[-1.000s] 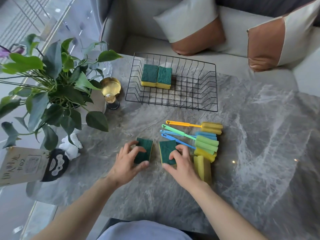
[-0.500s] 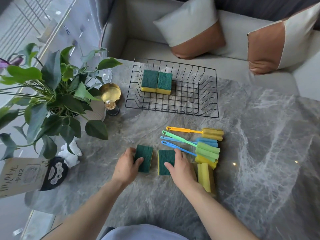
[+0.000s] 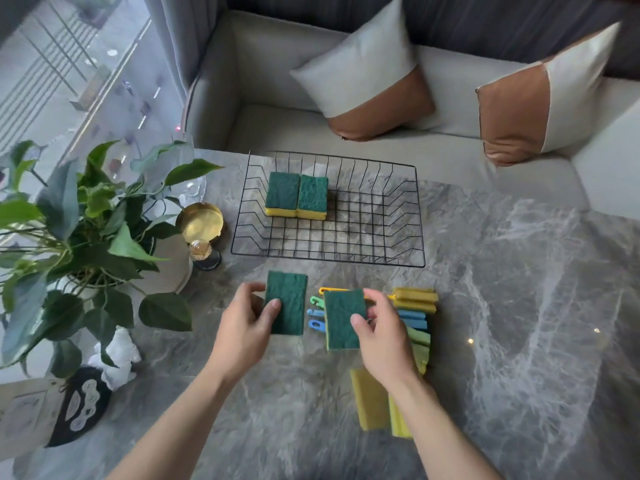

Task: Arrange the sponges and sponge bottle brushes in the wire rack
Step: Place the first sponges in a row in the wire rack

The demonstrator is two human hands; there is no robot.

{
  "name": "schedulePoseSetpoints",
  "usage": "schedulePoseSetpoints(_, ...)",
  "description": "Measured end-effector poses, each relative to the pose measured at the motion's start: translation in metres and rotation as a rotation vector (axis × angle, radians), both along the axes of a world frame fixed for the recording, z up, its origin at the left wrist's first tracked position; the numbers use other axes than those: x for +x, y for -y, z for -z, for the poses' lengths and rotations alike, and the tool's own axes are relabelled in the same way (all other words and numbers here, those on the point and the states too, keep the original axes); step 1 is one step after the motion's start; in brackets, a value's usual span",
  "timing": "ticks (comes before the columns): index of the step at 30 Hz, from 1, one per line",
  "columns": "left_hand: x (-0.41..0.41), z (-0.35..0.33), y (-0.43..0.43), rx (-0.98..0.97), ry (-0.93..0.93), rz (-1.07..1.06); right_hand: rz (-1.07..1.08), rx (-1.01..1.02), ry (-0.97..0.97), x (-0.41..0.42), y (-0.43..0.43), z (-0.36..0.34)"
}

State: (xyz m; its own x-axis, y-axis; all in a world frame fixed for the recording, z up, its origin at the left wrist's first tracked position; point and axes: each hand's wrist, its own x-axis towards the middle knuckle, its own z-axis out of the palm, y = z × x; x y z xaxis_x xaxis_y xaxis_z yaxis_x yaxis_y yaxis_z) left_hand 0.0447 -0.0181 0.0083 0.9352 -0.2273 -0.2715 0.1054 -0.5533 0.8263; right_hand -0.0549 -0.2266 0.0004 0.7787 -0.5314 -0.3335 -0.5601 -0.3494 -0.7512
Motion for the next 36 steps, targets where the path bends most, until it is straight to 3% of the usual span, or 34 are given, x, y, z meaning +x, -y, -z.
schedulePoseSetpoints(5,0.056,-0.012,0.056,-0.059,-0.007,0.036,0.097,-0.114,0.102,0.045,0.057,-0.027)
schedulePoseSetpoints(12,0.135,0.004,0.150,-0.037,0.003,0.079,0.138,-0.204,0.077,0.112,0.122,-0.023)
schedulePoseSetpoints(19,0.175,0.037,0.205,0.236,-0.002,0.204,0.124,-0.251,0.004,0.166,0.153,-0.002)
schedulePoseSetpoints(24,0.177,0.055,0.217,0.379,0.188,0.216,0.064,-0.309,-0.010,0.185,0.158,0.009)
schedulePoseSetpoints(28,0.173,0.065,0.216,0.346,0.315,0.196,0.024,-0.334,-0.043,0.196,0.157,0.020)
schedulePoseSetpoints(32,0.169,0.071,0.207,0.497,0.511,0.363,0.008,-0.370,-0.069,0.204,0.151,0.029)
schedulePoseSetpoints(36,0.170,0.086,0.191,0.609,0.484,0.594,0.040,-0.389,-0.090,0.211,0.144,0.036)
